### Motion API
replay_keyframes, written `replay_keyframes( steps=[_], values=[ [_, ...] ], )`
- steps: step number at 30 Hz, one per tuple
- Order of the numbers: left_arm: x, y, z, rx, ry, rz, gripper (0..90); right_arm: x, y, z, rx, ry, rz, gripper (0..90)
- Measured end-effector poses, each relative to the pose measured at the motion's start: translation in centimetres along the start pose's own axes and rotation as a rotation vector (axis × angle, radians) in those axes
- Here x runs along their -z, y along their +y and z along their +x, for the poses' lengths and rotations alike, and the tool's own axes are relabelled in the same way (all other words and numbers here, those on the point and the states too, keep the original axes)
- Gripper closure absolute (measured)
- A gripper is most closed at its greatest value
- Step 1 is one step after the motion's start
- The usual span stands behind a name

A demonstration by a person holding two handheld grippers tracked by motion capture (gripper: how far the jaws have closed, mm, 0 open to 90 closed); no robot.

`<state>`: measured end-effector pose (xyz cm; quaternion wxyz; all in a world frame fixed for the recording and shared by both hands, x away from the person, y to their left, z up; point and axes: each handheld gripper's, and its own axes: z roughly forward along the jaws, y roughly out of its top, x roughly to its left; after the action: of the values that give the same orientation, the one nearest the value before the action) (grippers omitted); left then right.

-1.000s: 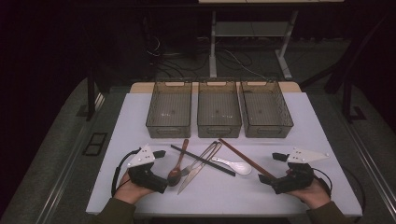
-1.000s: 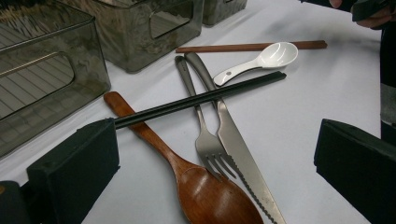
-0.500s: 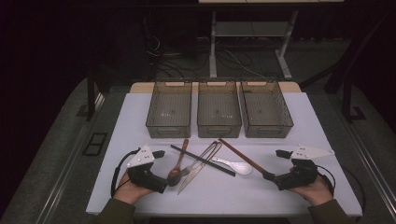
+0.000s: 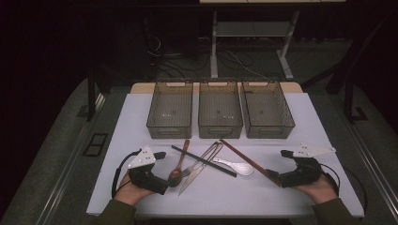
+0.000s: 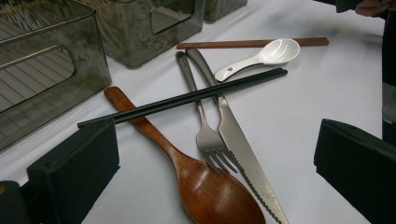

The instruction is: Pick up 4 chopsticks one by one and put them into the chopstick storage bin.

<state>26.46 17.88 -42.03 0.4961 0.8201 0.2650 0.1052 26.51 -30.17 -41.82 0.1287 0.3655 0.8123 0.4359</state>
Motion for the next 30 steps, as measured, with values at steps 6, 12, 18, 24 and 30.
replay_keyframes(
  steps=[6,12,18,24,30],
  values=[
    [-0.01,0.0,0.09,-0.002,-0.005,0.002,0.3,-0.02,-0.18,-0.47,-0.005,0.004,0.031,15.7],
    [-0.03,0.01,0.14,0.0,-0.004,0.002,0.4,-0.11,-0.33,-0.65,-0.011,0.016,0.057,24.7],
    [-0.06,-0.01,0.11,0.002,-0.005,0.001,0.4,0.01,-0.42,-0.79,-0.012,0.026,0.067,37.5],
    [-0.08,-0.02,0.12,0.002,-0.005,0.002,0.4,-0.1,-0.49,-0.78,-0.002,0.013,0.088,50.0],
    [-0.12,-0.08,0.08,0.001,0.002,0.011,3.0,-0.42,-0.58,-0.68,0.009,0.015,0.121,61.1]
  ],
)
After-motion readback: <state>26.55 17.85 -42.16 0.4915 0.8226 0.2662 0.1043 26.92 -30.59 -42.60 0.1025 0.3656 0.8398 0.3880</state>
